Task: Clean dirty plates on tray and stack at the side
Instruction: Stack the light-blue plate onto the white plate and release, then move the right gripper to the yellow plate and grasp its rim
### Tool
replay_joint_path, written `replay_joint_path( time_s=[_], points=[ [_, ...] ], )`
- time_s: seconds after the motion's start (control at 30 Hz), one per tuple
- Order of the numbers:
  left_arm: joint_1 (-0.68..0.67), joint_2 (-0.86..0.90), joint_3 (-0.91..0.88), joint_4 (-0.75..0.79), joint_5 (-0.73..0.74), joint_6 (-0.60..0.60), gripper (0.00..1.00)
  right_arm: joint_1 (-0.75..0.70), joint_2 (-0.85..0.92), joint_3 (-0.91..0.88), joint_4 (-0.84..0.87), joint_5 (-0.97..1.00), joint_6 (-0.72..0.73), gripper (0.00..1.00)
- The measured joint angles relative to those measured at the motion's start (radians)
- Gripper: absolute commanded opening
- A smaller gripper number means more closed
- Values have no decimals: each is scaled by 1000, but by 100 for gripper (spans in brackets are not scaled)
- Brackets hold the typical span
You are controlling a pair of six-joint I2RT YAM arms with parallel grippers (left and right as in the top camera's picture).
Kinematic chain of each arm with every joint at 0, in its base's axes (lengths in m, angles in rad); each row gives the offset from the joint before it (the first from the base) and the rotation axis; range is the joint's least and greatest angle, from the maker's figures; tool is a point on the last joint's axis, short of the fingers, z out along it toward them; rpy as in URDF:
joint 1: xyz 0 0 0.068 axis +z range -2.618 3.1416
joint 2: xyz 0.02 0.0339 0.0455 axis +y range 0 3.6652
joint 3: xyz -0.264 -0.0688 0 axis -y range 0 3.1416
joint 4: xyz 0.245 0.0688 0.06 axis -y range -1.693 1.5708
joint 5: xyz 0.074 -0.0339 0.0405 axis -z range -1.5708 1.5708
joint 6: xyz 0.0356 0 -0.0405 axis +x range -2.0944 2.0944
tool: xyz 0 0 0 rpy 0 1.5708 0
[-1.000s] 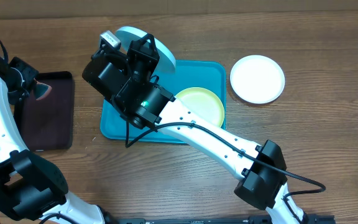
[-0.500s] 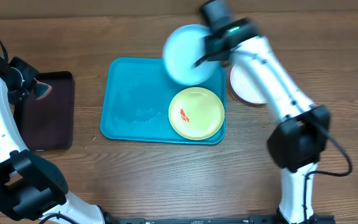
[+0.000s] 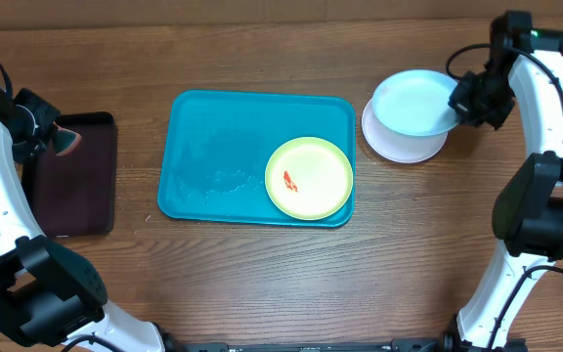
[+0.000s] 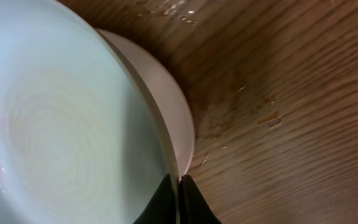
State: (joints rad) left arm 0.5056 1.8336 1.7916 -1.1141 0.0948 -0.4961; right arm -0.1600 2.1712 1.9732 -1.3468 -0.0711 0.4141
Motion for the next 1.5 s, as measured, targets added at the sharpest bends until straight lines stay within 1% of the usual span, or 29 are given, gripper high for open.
replay_joint_path(
  time_s=[0.03, 0.2, 0.27, 0.3, 0.53, 0.7, 0.8, 0.83, 0.9, 1.07, 1.2, 1.5],
  points=[
    [0, 0, 0, 0, 0, 0, 4, -8, 0, -18, 9, -1, 1, 7],
    [0, 0, 0, 0, 0, 0, 4, -15, 0, -76, 55, -24, -2, 41],
    [0, 0, 0, 0, 0, 0, 4, -9, 0, -83, 64, -50, -26, 50],
    [0, 0, 0, 0, 0, 0, 4, -6, 0, -83, 65, -66, -40, 52],
    [0, 0, 0, 0, 0, 0, 4, 47, 0, -83, 72, -236, -192, 54],
    [0, 0, 0, 0, 0, 0, 5, 145, 0, -83, 71, -303, -339, 54],
    [-4, 0, 0, 0, 0, 0, 4, 228, 0, -84, 79, -318, -420, 58],
    [-6, 0, 0, 0, 0, 0, 4, 257, 0, -85, 90, -317, -444, 64],
    [-13, 0, 0, 0, 0, 0, 4, 313, 0, -94, 120, -304, -473, 64],
    [-23, 0, 0, 0, 0, 0, 4, 425, 0, -158, 201, -235, -484, 63],
    [-26, 0, 0, 3, 0, 0, 4, 472, 0, -222, 255, -190, -486, 53],
    [-26, 0, 0, 4, 0, 0, 4, 521, 0, -296, 315, -60, -455, 53]
  ],
)
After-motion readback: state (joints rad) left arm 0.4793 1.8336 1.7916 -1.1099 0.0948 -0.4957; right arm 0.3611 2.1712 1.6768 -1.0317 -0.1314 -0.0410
